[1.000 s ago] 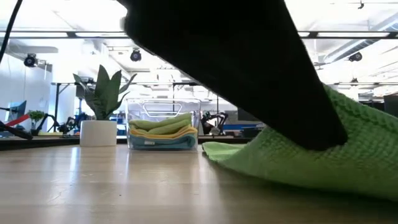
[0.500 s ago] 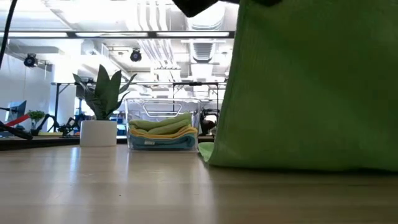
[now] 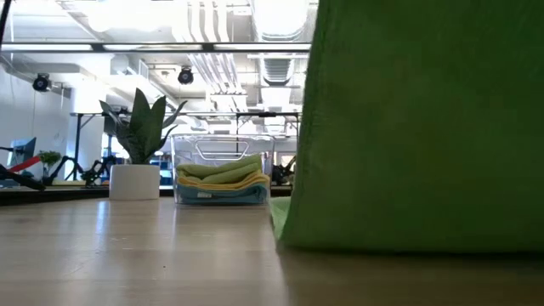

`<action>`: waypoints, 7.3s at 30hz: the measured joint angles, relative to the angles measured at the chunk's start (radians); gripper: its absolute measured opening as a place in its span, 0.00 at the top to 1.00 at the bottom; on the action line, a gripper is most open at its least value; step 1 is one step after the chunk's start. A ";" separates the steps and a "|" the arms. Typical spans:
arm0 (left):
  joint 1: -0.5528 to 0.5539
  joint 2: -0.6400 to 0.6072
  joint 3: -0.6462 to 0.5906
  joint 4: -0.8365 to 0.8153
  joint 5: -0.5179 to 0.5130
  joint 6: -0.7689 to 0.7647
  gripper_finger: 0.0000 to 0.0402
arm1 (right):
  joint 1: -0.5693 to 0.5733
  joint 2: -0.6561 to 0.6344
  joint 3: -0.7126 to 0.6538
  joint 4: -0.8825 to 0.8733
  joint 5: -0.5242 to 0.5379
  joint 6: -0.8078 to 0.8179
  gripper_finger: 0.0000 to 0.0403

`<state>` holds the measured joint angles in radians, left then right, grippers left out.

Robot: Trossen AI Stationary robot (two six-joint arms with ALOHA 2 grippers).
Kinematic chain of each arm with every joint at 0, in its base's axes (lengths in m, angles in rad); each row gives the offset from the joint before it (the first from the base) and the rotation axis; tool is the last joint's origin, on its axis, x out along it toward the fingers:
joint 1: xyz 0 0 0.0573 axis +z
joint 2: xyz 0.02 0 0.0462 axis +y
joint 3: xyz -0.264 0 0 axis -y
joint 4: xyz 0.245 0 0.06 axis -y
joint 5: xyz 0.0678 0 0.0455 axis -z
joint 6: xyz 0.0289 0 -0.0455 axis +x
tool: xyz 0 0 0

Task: Fold microfiber towels
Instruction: Fold the green microfiber cloth

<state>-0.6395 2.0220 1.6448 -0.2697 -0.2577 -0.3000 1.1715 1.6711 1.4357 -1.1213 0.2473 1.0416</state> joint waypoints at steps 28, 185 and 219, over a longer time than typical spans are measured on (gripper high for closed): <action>0.174 0.003 -0.043 -0.383 -0.140 -0.137 1.00 | -0.229 -0.002 -0.437 -0.046 0.098 0.000 0.98; 0.502 -0.009 -0.259 -0.160 0.147 0.070 0.71 | -0.904 -0.379 -0.946 0.697 -0.102 -0.755 0.71; 0.501 -0.033 -0.231 -0.230 0.100 0.044 1.00 | -0.888 -0.389 -0.930 0.634 -0.132 -0.863 0.57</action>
<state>-0.1383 1.9886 1.4136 -0.4997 -0.1577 -0.2562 0.2830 1.2816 0.5060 -0.4875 0.1156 0.1783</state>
